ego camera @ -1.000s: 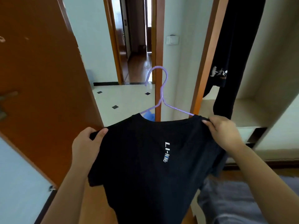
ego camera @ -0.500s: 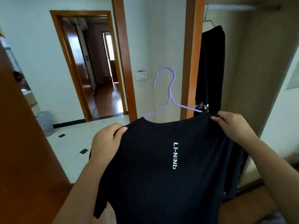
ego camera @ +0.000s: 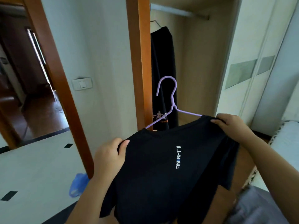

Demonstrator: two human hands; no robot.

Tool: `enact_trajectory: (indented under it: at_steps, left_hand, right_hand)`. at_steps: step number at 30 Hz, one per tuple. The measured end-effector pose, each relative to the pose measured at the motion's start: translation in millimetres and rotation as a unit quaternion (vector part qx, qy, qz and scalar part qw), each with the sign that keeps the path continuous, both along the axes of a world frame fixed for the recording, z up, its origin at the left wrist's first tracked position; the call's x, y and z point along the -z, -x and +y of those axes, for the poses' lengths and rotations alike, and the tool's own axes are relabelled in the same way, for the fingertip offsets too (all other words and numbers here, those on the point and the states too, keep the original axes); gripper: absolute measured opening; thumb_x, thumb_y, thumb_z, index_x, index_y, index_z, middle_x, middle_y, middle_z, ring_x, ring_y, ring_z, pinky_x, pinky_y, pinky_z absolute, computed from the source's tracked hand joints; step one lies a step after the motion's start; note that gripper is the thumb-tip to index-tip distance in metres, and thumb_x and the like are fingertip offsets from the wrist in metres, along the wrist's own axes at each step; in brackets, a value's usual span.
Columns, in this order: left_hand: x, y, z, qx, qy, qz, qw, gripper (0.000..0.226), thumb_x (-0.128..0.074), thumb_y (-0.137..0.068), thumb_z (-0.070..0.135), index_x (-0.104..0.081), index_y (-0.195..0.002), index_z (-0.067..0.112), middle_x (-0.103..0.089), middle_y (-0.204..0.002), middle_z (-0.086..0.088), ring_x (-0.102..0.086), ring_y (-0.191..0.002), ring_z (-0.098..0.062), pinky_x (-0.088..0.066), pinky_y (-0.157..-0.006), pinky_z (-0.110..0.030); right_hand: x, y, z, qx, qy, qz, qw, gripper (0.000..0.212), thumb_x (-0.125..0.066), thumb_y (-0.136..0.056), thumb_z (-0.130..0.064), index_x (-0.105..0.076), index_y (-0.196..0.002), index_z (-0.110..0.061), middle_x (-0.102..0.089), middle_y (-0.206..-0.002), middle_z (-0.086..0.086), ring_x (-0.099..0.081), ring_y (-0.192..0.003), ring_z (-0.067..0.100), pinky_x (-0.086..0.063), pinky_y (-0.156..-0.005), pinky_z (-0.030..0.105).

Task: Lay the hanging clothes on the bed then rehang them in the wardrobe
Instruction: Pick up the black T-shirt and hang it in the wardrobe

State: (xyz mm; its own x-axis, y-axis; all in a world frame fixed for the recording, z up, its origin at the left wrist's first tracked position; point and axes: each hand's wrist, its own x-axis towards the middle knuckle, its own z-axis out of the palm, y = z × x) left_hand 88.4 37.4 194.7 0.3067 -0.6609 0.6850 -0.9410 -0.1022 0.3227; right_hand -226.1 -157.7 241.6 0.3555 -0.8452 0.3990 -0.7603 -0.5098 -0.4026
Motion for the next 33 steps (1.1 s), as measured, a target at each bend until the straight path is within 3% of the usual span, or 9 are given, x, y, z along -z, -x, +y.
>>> enact_trajectory:
  at_steps: [3, 8, 11, 14, 17, 22, 25, 29, 33]
  left_hand:
    - [5, 24, -46, 0.040, 0.000, 0.008, 0.999, 0.048, -0.038, -0.086, 0.047, -0.060, -0.063, 0.012, -0.052, -0.045, 0.002, -0.041, -0.038, -0.011, -0.018, -0.043, -0.008]
    - [14, 70, -123, 0.133, -0.022, 0.030, 0.990, 0.044, -0.039, -0.087, 0.045, -0.067, -0.080, 0.013, -0.061, -0.056, 0.004, -0.042, -0.046, -0.001, -0.024, -0.046, -0.001]
    - [23, 94, -167, 0.178, -0.037, 0.067, 0.981, 0.050, -0.037, -0.084, 0.050, -0.063, -0.103, 0.012, -0.068, -0.090, 0.000, -0.062, -0.079, -0.012, -0.044, -0.069, -0.014]
    - [32, 112, -200, 0.222, -0.073, 0.039, 0.972, 0.065, -0.026, -0.080, 0.057, -0.055, -0.119, 0.014, -0.056, -0.116, -0.002, -0.052, -0.110, -0.018, -0.040, -0.090, -0.026]
    - [37, 118, -226, 0.259, -0.087, 0.042, 0.961, 0.062, -0.026, -0.080, 0.054, -0.054, -0.117, 0.012, -0.054, -0.115, -0.002, -0.051, -0.111, -0.018, -0.038, -0.090, -0.024]
    - [32, 114, -264, 0.282, -0.046, 0.054, 0.957, 0.048, -0.034, -0.085, 0.041, -0.058, -0.106, 0.005, -0.057, -0.109, -0.009, -0.057, -0.103, -0.025, -0.045, -0.085, -0.030]
    - [29, 109, -283, 0.281, -0.024, 0.074, 0.957, 0.044, -0.037, -0.085, 0.036, -0.059, -0.103, 0.003, -0.058, -0.107, -0.013, -0.058, -0.101, -0.029, -0.044, -0.085, -0.030]
    - [31, 98, -305, 0.277, -0.012, 0.116, 0.954, 0.043, -0.039, -0.084, 0.033, -0.059, -0.104, 0.002, -0.059, -0.107, -0.015, -0.058, -0.101, -0.030, -0.046, -0.086, -0.034]
    - [41, 91, -319, 0.263, -0.036, 0.133, 0.955, 0.033, -0.053, -0.084, 0.020, -0.058, -0.110, 0.000, -0.058, -0.112, -0.017, -0.058, -0.104, -0.033, -0.048, -0.086, -0.040]
  right_hand:
    - [-1, 27, -30, 0.035, -0.004, 0.006, 0.999, 0.034, -0.051, -0.091, -0.026, -0.042, -0.063, -0.010, -0.046, -0.060, 0.003, -0.050, -0.072, 0.028, -0.030, -0.063, 0.033]
    - [0, 86, -67, 0.127, -0.003, 0.015, 0.992, 0.033, -0.051, -0.091, -0.025, -0.045, -0.067, -0.004, -0.050, -0.063, 0.009, -0.053, -0.073, 0.031, -0.040, -0.069, 0.039]
    - [7, 126, -79, 0.189, -0.010, 0.014, 0.982, 0.033, -0.052, -0.091, -0.024, -0.044, -0.062, -0.010, -0.051, -0.061, 0.007, -0.053, -0.073, 0.030, -0.039, -0.067, 0.038]
    - [14, 158, -78, 0.255, -0.047, 0.000, 0.966, 0.037, -0.053, -0.090, -0.025, -0.043, -0.055, -0.023, -0.048, -0.057, 0.000, -0.051, -0.073, 0.028, -0.035, -0.065, 0.033]
    - [23, 177, -79, 0.326, -0.111, 0.011, 0.939, 0.031, -0.052, -0.090, -0.031, -0.063, -0.071, -0.009, -0.062, -0.078, 0.016, -0.055, -0.082, 0.031, -0.035, -0.066, 0.033]
    - [37, 164, -85, 0.398, -0.195, 0.005, 0.896, 0.036, -0.050, -0.090, -0.038, -0.063, -0.075, -0.008, -0.063, -0.086, 0.013, -0.054, -0.081, 0.028, -0.036, -0.063, 0.031]
    - [32, 130, -95, 0.390, -0.233, -0.026, 0.890, 0.037, -0.049, -0.090, -0.040, -0.065, -0.082, -0.008, -0.062, -0.085, 0.010, -0.054, -0.079, 0.024, -0.036, -0.062, 0.030]
    - [27, 75, -114, 0.330, -0.266, -0.138, 0.895, 0.034, -0.054, -0.089, -0.030, -0.059, -0.062, -0.011, -0.055, -0.062, 0.004, -0.050, -0.058, 0.016, -0.036, -0.053, 0.026]
    - [26, 24, -134, 0.256, -0.332, -0.313, 0.853, 0.023, -0.055, -0.090, -0.022, -0.064, -0.086, -0.002, -0.056, -0.064, 0.006, -0.055, -0.051, 0.014, -0.044, -0.051, 0.022]
